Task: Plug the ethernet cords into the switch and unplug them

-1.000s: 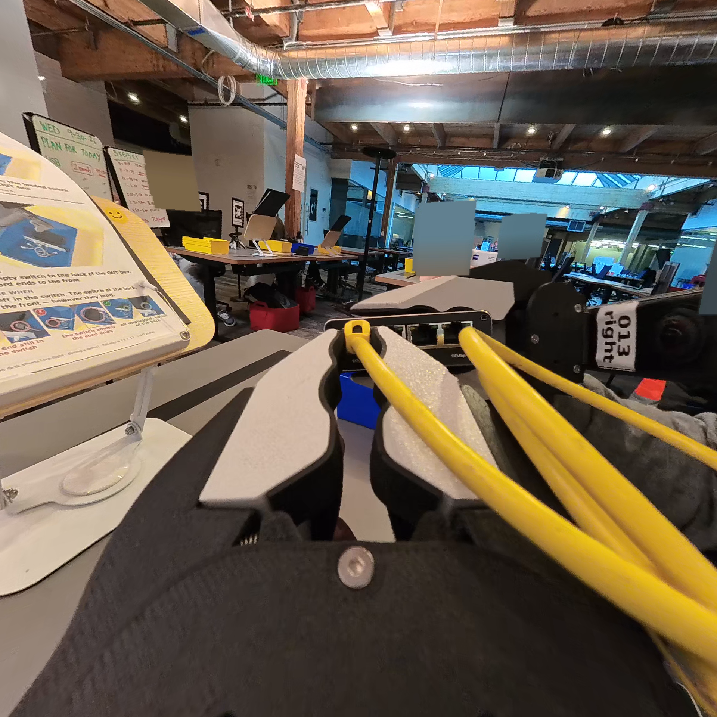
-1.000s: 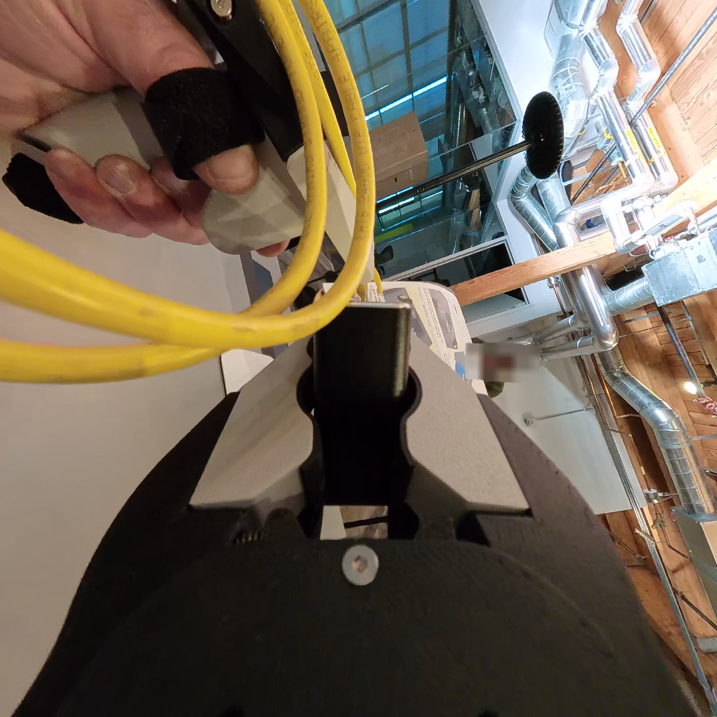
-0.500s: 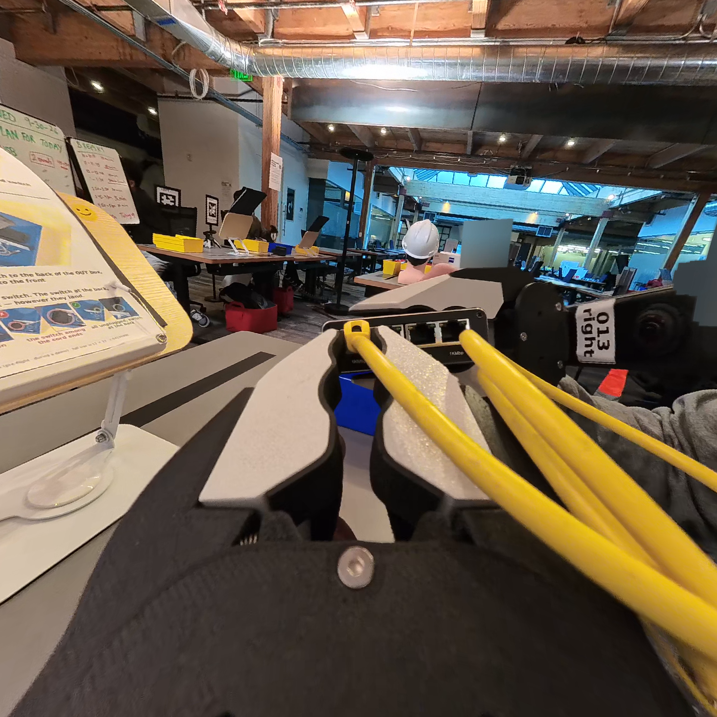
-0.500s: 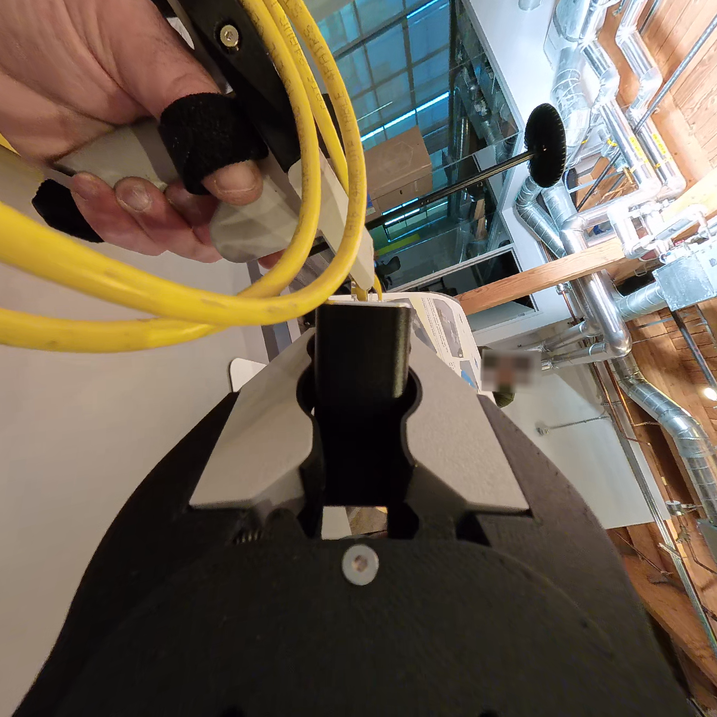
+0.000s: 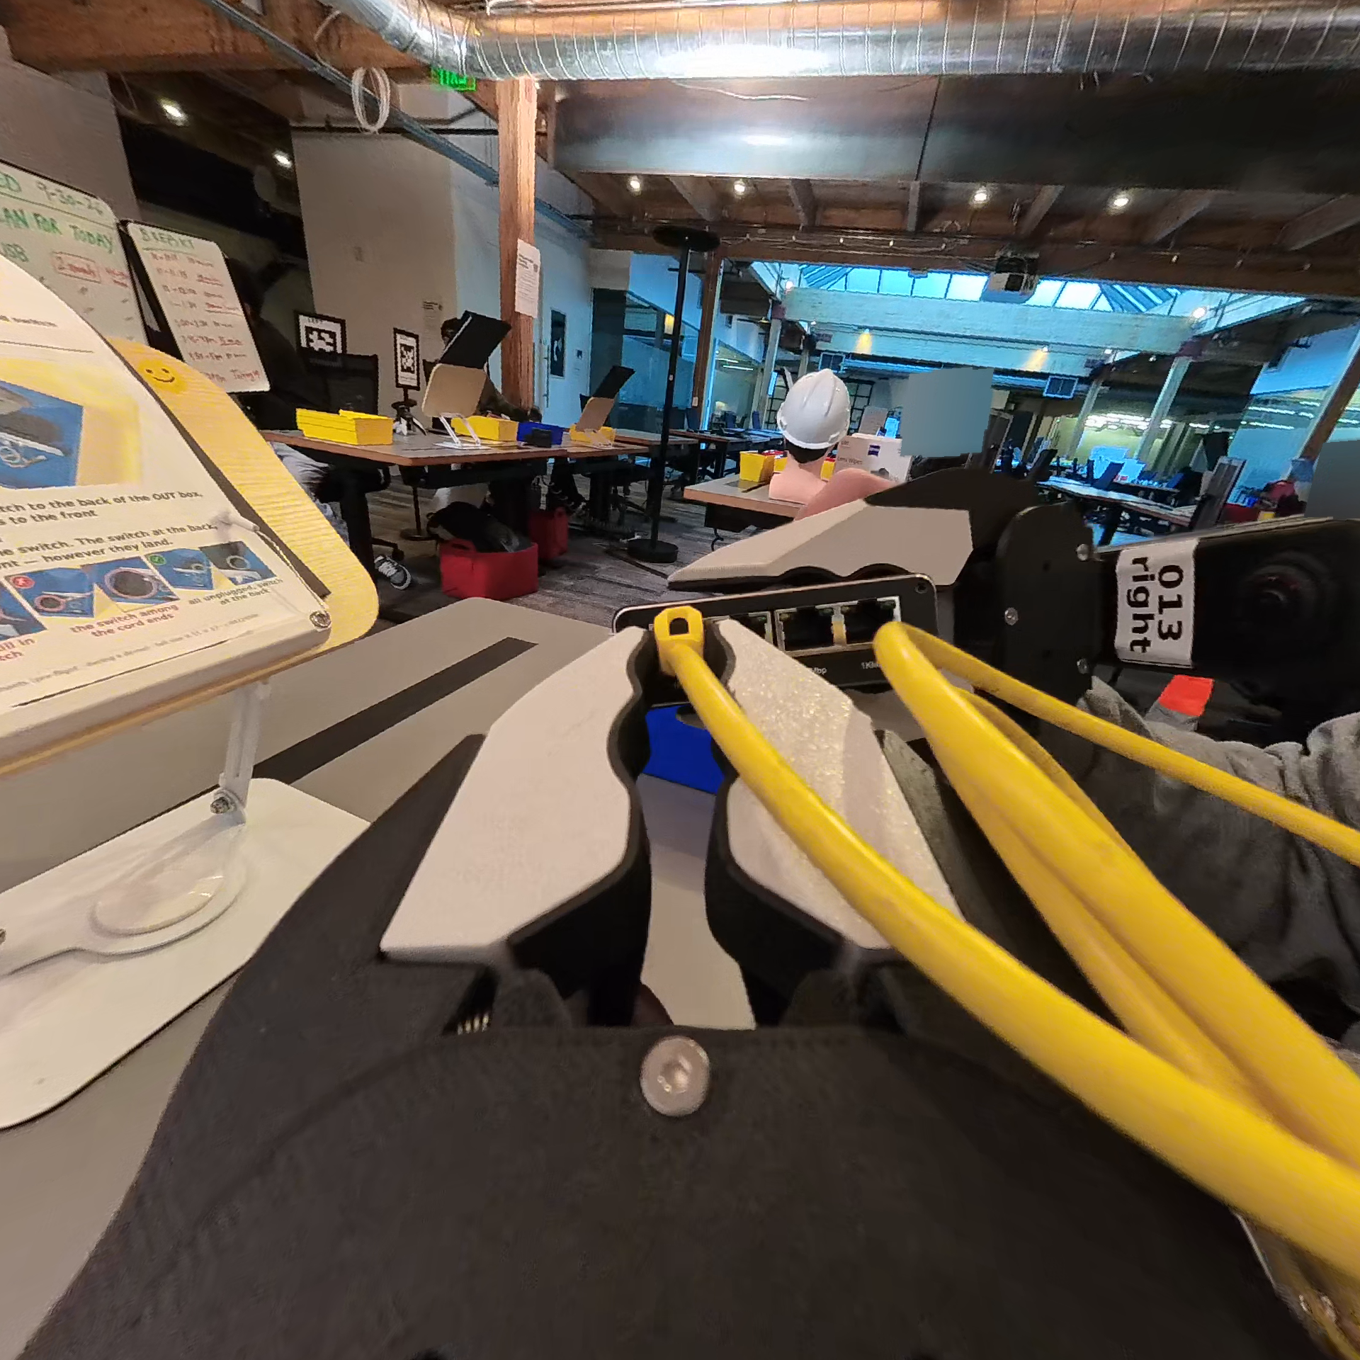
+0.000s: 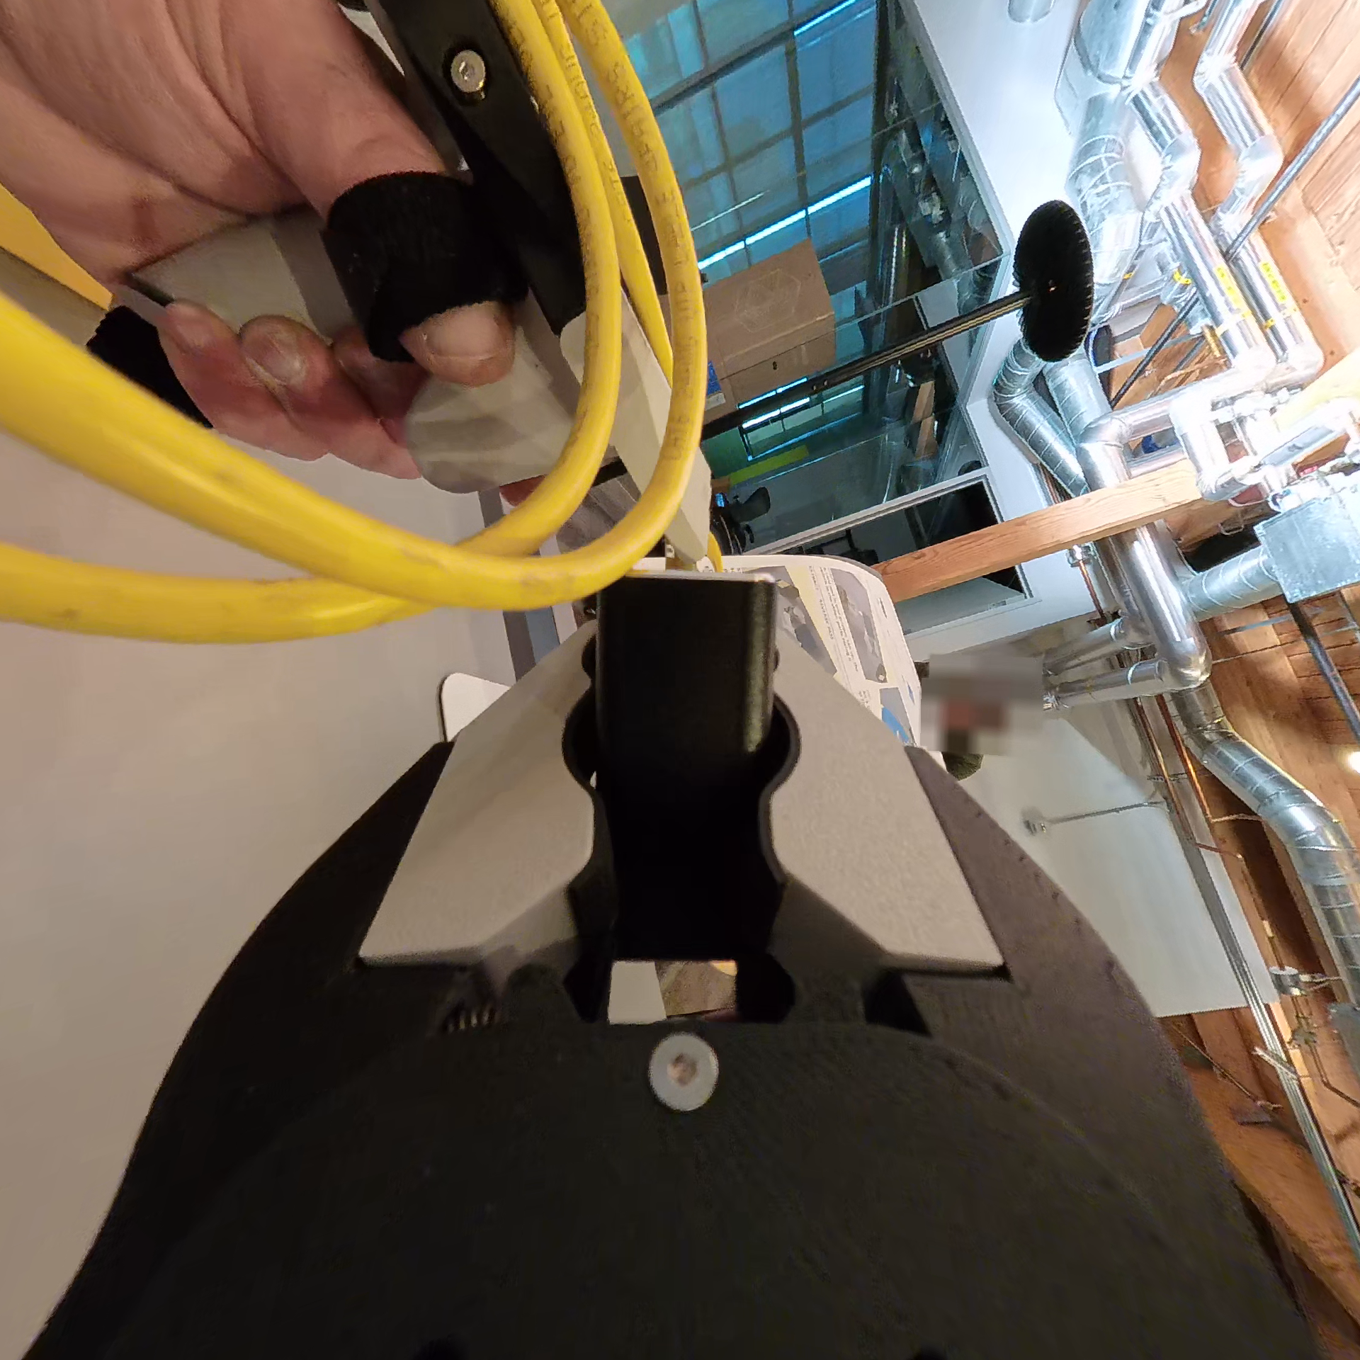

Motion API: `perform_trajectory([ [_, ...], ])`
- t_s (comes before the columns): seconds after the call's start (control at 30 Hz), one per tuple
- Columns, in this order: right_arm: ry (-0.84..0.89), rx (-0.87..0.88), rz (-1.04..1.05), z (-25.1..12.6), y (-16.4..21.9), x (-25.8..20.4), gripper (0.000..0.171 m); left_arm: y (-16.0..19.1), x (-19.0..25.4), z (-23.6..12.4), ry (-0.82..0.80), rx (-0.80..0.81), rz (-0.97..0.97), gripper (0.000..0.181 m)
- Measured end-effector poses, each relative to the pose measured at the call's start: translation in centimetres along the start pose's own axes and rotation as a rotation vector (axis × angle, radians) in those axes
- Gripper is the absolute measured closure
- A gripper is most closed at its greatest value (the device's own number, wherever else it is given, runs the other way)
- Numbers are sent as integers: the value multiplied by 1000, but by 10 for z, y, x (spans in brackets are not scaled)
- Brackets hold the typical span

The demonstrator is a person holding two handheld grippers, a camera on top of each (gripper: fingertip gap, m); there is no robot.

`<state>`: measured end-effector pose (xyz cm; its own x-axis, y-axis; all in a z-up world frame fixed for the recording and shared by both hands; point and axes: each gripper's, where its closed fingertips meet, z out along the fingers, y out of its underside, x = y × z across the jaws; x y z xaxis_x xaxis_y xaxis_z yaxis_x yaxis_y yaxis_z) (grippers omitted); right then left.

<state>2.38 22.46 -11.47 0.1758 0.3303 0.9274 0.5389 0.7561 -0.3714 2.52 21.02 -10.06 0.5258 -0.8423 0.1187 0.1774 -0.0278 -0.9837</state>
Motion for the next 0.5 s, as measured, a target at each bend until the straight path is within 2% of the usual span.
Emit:
perform_trajectory([
  [0.27, -35, 4, 68, 5, 10, -2, 139, 0, -4, 0, -18, -20, 29, 167],
  [0.5, -48, -39, 107, 7, 29, -4, 139, 5, -13, -1, -58, -51, 17, 156],
])
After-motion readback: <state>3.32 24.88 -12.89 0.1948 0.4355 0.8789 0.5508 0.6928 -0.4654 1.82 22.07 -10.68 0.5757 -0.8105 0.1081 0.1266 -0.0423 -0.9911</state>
